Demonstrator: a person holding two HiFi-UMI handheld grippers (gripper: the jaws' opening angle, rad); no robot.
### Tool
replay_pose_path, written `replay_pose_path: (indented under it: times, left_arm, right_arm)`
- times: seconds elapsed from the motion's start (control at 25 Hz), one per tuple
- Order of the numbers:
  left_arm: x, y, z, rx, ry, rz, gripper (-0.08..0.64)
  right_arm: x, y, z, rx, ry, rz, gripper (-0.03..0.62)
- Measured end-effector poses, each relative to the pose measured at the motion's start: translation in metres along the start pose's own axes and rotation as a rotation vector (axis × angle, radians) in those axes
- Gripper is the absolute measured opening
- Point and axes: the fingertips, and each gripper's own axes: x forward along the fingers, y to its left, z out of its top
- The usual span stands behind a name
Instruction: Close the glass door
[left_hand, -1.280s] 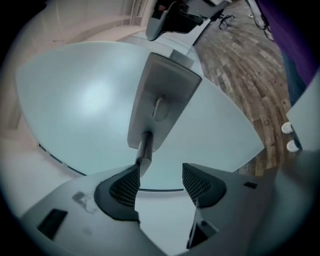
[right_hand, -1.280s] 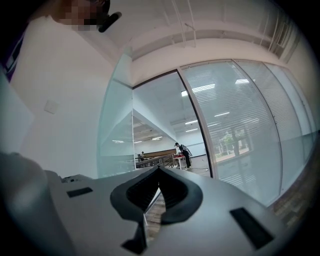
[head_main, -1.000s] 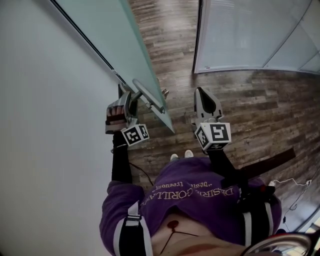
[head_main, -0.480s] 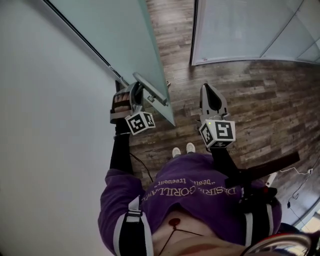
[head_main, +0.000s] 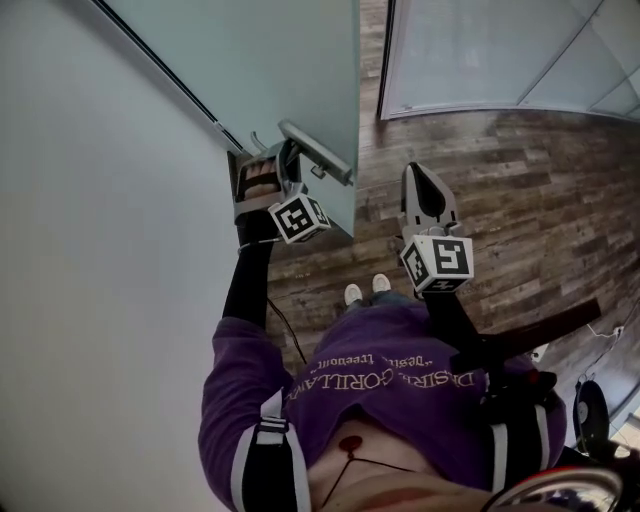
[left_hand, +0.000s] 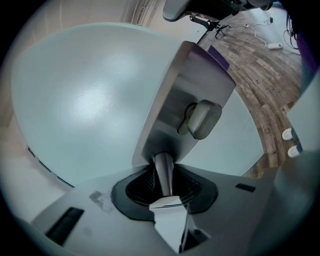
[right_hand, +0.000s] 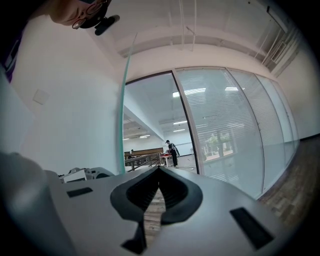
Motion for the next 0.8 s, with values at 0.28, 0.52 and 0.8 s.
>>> replay_pose_path:
  times: [0.28, 0.52, 0.8]
  left_arm:
    - [0.024, 0.004, 0.020, 0.001, -0.035, -0.018, 0.103]
    - [0.033, 0.003, 0.035, 0.003, -0.049, -0.050, 0.103]
    - [0.061, 0.003, 0.060, -0.012, -0.072, -0.126, 0.104]
  right_arm:
    - [0.001, 0.003, -0.005, -0.016, 0.017, -0.033, -0.003]
    - [0.000, 0.001, -0.008, -0.019, 0.025, -0.029, -0.003]
    - [0.031, -0.017, 0.008, -0.028, -0.013, 0.025, -0.003]
